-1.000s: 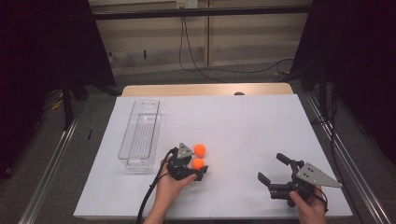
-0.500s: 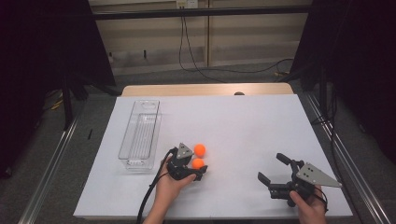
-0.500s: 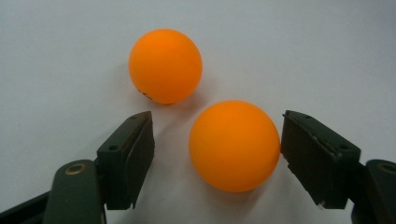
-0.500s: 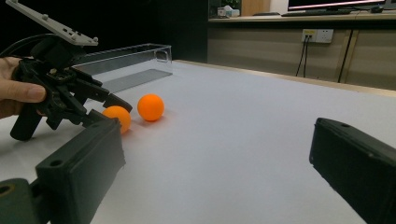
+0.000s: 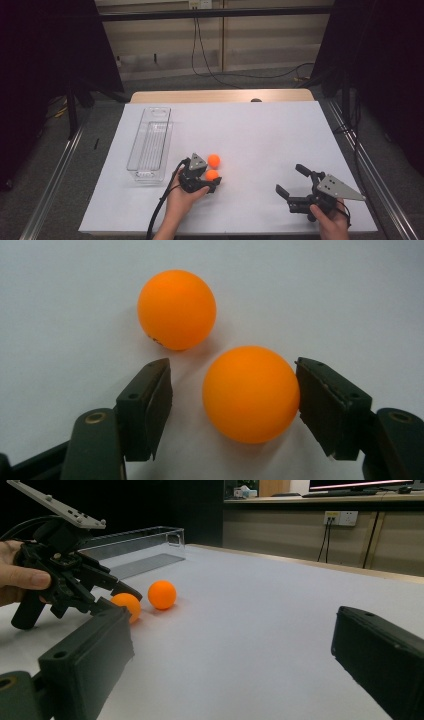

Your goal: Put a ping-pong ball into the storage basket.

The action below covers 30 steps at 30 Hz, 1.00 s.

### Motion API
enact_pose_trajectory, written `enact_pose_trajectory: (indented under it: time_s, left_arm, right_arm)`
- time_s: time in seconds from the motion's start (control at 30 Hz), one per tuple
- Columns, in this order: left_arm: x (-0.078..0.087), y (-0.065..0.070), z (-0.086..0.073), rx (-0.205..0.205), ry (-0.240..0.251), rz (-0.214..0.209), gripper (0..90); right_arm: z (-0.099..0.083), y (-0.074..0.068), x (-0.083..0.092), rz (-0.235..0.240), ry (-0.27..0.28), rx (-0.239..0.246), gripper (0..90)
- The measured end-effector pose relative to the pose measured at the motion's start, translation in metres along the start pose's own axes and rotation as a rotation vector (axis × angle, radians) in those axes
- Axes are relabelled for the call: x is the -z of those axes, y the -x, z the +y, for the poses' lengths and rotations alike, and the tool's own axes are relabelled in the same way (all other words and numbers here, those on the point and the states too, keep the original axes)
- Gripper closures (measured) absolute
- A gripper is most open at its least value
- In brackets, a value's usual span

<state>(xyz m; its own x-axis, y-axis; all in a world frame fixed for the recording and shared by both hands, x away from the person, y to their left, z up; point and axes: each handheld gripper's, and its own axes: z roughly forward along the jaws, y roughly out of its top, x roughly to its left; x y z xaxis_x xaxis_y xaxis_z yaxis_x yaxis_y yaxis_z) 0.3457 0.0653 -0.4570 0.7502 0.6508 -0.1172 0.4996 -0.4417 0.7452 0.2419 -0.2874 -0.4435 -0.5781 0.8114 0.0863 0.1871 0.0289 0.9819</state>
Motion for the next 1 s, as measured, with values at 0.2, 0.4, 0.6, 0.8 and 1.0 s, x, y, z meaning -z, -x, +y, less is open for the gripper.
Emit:
enact_pose_trajectory:
  time_s: [0.2, 0.4, 0.6, 0.8, 1.0]
  left_arm:
    - [0.0001, 0.0001, -0.0001, 0.001, 0.0, -0.002, 33.6]
    - [-0.0008, -0.0002, 0.0001, -0.002, -0.005, -0.012, 36.2]
    - [-0.0015, -0.0001, 0.0001, 0.004, -0.007, -0.015, 37.5]
    - [-0.002, 0.0001, 0.0003, 0.008, -0.006, -0.015, 39.3]
    - [-0.0021, -0.0003, 0.0004, 0.005, -0.007, -0.014, 40.3]
  right_arm:
    - [0.0001, -0.0004, 0.0001, -0.002, 0.001, -0.006, 2.6]
    - [-0.0001, -0.0004, -0.0002, 0.001, 0.0, -0.001, 2.6]
    - [-0.0001, -0.0004, -0.0005, 0.002, 0.0, 0.0, 2.6]
    - [-0.0001, -0.0003, -0.0004, 0.002, 0.0, -0.001, 2.6]
    - [-0.0002, -0.0006, -0.0007, 0.003, 0.0, 0.0, 2.6]
